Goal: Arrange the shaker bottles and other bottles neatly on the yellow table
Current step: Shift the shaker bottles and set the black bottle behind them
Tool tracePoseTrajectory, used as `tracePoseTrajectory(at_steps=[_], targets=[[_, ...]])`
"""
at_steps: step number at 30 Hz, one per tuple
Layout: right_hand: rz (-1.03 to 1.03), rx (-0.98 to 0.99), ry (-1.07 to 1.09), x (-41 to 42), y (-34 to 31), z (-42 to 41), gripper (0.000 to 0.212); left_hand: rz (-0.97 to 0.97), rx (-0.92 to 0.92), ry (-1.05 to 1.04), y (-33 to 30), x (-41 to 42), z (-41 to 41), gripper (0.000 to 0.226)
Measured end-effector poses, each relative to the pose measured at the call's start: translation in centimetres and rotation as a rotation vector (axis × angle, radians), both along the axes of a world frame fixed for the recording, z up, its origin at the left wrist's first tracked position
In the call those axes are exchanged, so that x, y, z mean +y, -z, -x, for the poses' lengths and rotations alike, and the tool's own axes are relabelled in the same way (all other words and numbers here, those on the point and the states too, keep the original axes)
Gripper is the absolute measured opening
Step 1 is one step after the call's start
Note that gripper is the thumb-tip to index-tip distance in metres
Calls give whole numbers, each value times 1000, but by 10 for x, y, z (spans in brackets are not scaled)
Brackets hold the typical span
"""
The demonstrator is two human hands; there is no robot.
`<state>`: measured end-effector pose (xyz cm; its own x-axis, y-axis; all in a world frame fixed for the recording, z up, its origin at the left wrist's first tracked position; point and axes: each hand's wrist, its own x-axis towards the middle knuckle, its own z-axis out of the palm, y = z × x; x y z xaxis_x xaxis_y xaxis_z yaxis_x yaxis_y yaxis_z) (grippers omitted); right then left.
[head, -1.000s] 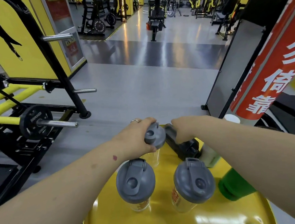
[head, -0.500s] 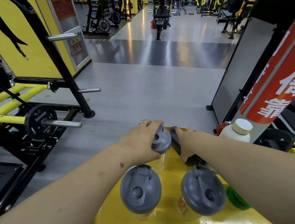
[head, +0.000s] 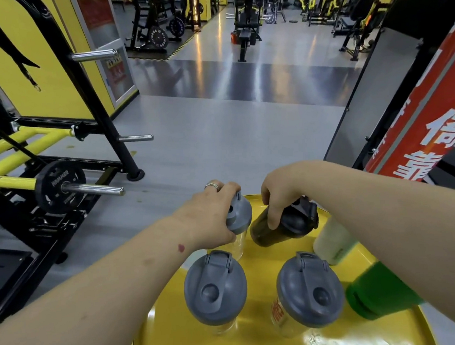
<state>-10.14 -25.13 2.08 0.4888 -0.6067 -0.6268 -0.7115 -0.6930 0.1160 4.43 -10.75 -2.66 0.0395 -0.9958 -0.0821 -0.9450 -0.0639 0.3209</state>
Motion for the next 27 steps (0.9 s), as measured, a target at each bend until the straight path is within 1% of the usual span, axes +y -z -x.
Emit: tracePoseTrajectory(at_steps=[3,6,9,11,14,16,20,23,27], targets=[[44,-2,-42,6,11,-5,65,7,6,1,2,1,0,88],[75,-101,-68,8,23,-4,62,5,14,-4,5,0,-1,89],[104,-278,-122,9,28,0,75,7,21,-7,6,0,-2,91],[102,-350,-124,10,30,5,84,5,25,-8,6,0,-2,91],[107,-349,-57,11,33,16,91,8,19,-8,7,-1,-2,93],[90,-323,-13,12,33,22,92,11,22,-6,7,-1,-2,94],[23,-304,-59,9,30,31,93,9,22,-11,7,0,-2,94],[-1,-304,-99,3,31,38,98,7,26,-14,6,1,-1,95],[-21,-317,-89,-4,32,48,107,-2,57,-26,5,2,-1,94]])
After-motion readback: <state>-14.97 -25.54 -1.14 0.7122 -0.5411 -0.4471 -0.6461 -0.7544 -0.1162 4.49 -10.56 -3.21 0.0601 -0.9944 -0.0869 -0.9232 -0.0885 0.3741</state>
